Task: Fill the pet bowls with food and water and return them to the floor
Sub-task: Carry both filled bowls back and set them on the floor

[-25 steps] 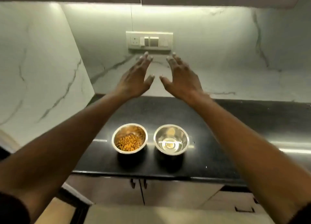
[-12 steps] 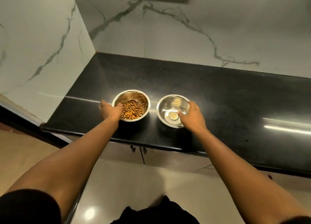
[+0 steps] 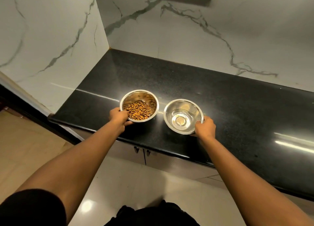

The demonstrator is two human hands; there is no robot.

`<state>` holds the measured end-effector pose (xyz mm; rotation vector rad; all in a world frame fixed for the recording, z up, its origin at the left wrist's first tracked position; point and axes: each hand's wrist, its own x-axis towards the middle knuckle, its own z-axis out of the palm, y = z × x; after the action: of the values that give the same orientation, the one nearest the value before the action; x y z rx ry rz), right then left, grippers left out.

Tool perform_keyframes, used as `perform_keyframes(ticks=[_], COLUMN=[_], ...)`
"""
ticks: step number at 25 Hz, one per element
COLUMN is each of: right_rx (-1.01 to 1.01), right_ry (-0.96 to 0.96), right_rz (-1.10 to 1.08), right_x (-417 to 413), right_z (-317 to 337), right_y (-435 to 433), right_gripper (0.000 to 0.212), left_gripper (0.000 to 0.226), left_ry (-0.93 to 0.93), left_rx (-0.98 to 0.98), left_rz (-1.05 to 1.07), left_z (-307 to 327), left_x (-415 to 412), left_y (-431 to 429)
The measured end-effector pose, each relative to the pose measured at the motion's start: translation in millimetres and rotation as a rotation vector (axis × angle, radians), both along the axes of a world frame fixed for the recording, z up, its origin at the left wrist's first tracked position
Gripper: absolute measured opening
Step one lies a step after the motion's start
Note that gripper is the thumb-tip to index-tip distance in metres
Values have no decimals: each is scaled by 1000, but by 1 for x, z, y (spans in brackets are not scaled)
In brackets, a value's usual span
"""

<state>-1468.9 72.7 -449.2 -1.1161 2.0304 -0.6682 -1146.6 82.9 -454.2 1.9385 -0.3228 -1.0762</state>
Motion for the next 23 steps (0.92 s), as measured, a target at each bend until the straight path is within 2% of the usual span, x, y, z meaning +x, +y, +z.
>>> perform_keyframes(ticks=[4, 8, 13, 23], right_rx=[-9, -51, -102, -151], right_ry=[17, 2, -79, -79], right_rz=[85, 185, 360, 639], right_x=[0, 29, 101, 310], right_z=[-15, -2, 35, 40], right_y=[-13, -12, 12, 101], right_gripper=[27, 21, 22, 15], left_gripper=[29, 26, 29, 37], left_ry=[61, 95, 69, 50], left_rx=[-42, -125, -184, -212], left_rz=[79, 190, 347, 667], left_z=[3, 8, 9, 3], left_x=[7, 34, 91, 261], left_y=[14, 37, 93, 281])
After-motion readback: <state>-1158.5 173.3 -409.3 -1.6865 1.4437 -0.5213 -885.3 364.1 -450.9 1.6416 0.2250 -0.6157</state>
